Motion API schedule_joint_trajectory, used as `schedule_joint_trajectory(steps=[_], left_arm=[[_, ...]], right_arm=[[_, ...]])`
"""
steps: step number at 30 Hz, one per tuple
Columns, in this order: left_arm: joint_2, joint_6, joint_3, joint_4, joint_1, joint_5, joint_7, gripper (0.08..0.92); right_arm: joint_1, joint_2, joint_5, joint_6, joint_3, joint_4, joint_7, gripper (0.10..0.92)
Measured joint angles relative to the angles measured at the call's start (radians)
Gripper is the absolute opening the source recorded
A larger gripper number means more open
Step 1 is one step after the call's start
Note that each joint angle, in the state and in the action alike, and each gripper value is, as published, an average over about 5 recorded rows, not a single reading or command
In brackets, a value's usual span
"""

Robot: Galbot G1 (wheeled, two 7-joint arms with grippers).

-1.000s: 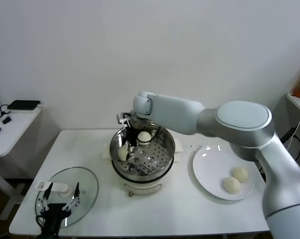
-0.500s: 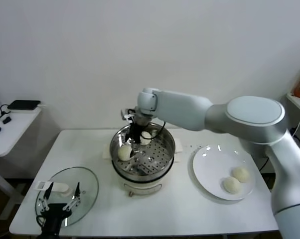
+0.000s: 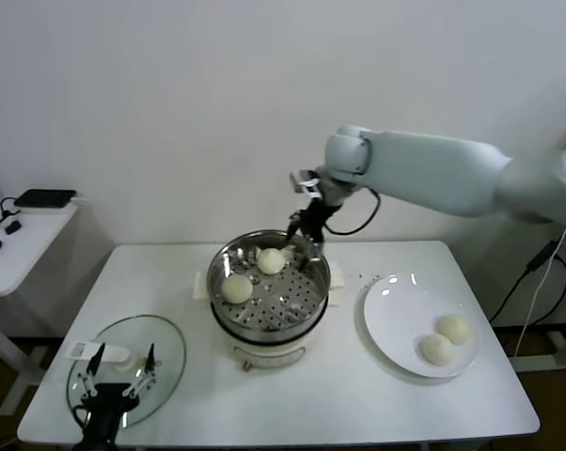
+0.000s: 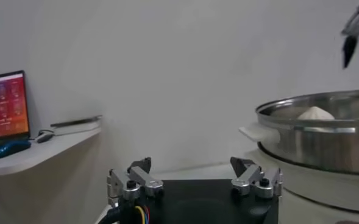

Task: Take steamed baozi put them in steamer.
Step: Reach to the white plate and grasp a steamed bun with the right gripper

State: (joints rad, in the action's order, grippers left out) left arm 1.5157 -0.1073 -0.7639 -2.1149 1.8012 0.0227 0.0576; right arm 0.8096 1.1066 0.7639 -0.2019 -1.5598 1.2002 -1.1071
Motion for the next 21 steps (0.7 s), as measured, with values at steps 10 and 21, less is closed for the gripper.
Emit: schedule_joint_trajectory(steps=[10, 21], left_arm=[[-0.002, 0.002, 0.010, -0.003, 0.006, -0.011, 0.001, 0.823], [0.004, -0.002, 0.009, -0.011, 0.026, -0.018, 0.000, 0.823]], right_arm=[[0.024, -0.274, -0.148, 0.053, -0.031, 0.149, -0.027, 0.823], [-0.171, -0.497, -0.390, 0.116, 0.082, 0.187, -0.047, 0.823]])
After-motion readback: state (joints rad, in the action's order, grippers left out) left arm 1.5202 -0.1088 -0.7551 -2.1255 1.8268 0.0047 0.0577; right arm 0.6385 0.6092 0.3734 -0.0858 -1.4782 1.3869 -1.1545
